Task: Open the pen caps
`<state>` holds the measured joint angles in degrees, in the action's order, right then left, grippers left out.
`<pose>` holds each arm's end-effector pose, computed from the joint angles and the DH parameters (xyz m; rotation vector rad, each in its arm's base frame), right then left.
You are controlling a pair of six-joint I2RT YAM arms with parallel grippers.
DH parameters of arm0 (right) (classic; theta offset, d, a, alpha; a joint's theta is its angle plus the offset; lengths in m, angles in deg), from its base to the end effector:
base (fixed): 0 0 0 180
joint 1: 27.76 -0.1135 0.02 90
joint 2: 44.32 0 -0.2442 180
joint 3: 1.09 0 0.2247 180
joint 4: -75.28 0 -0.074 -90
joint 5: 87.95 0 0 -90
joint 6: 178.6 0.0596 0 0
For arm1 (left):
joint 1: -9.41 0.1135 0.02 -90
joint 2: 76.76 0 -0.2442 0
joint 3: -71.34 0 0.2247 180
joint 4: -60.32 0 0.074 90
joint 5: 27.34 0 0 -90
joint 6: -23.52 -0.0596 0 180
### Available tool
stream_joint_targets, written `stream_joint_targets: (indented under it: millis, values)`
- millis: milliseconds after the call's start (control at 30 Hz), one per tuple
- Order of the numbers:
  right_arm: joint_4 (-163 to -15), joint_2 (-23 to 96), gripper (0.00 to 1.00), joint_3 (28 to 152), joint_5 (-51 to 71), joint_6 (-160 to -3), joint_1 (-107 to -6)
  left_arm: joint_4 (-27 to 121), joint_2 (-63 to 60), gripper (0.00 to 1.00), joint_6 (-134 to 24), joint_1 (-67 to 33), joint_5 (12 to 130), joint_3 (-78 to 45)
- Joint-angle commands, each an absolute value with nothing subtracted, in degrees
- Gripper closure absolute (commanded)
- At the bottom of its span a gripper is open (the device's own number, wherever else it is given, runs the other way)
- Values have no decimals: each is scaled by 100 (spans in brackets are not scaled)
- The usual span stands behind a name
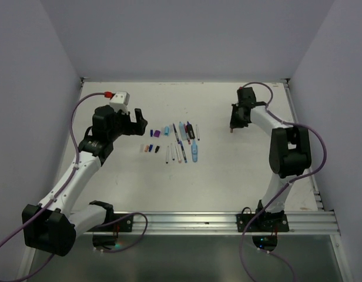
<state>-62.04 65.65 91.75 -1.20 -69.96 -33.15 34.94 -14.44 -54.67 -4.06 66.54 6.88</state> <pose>0.3839 0.0328 0.1614 0.3214 2.5940 0.0742 0.2458 -0.0630 0.2855 0.0733 1.9912 -0.3530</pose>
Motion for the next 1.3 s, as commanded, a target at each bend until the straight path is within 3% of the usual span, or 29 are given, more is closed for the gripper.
stream_joint_targets:
  millis: [0,200,467,767,1267]
  values:
    - [-6417,5624,100,9104,582,-7199,-3865,4000,-1577,1,-5480,-395,7601,681]
    - [-7585,4684,100,8418,777,-5987,-4674,4622,-1647,1,-4409,-500,8121,865]
    - [-8141,4120,100,8233,-172,-4870,-5931,5485,-1507,7,-3353,-2002,7040,1208]
    - [-8282,3909,100,8137,-314,-4298,-6397,5784,-848,20,-3826,-2820,6346,1068]
    - [-8642,3698,100,7715,-155,-4078,-6714,6074,-57,35,-4082,-3014,6126,760]
